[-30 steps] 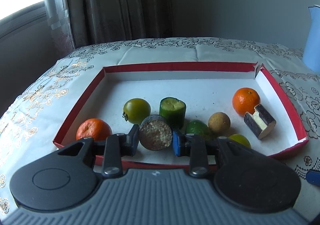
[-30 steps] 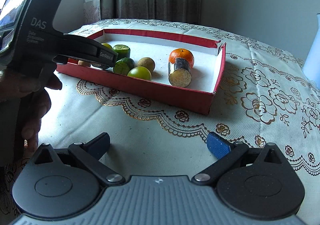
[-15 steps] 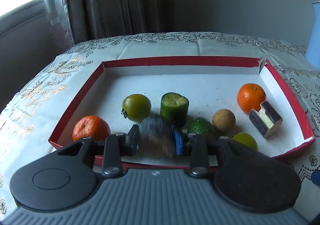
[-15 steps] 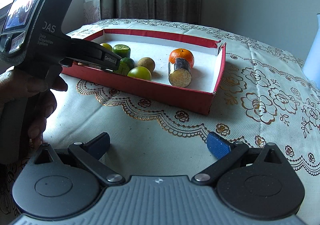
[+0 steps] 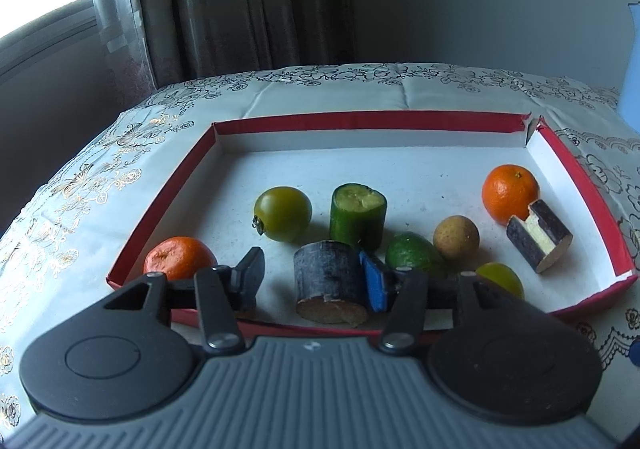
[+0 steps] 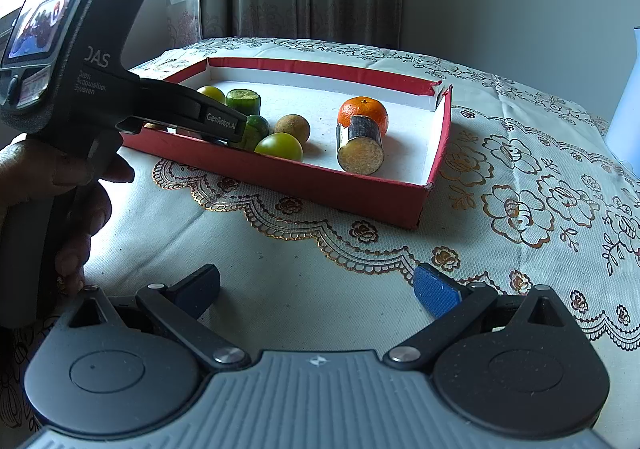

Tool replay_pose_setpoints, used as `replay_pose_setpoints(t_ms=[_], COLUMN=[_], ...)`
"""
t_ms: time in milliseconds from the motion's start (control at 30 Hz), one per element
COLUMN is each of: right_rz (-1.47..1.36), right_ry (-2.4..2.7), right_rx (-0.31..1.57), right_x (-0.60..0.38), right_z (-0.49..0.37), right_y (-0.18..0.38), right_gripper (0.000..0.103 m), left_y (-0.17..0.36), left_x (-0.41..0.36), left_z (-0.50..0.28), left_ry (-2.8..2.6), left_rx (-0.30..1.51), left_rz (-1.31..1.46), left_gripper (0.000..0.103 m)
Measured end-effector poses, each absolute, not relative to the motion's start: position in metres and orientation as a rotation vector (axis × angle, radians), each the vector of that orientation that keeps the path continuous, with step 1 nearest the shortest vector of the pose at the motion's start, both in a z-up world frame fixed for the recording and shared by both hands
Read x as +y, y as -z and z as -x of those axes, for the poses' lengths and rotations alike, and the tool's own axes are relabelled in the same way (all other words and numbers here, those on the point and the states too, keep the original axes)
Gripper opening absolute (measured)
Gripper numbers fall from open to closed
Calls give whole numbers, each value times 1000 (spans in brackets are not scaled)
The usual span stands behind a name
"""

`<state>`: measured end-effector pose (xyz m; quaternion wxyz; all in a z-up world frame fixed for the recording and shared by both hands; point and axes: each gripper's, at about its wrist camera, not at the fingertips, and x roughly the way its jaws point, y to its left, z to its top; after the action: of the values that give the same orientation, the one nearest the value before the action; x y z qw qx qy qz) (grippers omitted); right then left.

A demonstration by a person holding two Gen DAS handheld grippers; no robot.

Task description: Organize fruits

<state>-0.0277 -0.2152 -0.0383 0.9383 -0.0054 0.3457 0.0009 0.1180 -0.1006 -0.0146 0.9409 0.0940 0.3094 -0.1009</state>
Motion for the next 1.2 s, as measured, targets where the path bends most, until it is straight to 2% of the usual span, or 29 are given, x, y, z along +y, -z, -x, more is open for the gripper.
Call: replay_pose_setpoints(t_ms=[67,133,167,200,267,367,733,1200], right_rz=[11,11,11,9,9,9,7,11], right_ry=[-2,-2,-2,-3,-3,-3,-4,-2], right_rx=[706,706,706,706,707,707,706,708], right_x=[-215,-215,-215,-216,-216,-215,-216,-214], right_z=[28,28,28,28,28,28,29,30], right_y=[38,38,38,38,38,38,38,37], right_gripper=[103,103,103,103,103,103,103,103], left_y=[11,2,-3,-8,-20,-35,-54,-50], left_x=[-99,-96,-95,-92,-84,-70,-12,34], left_z=[-108,-92,-82,-70,-49,-28,-5,16], left_ry=[210,200,174,147,124,119,56,-45], left_rx=[607,539,493,435,345,311,422,482], left_rz=[-190,-196,-205,-211,-215,-184,-43,-56], left_gripper=[55,74,100,103,103,103,103,103])
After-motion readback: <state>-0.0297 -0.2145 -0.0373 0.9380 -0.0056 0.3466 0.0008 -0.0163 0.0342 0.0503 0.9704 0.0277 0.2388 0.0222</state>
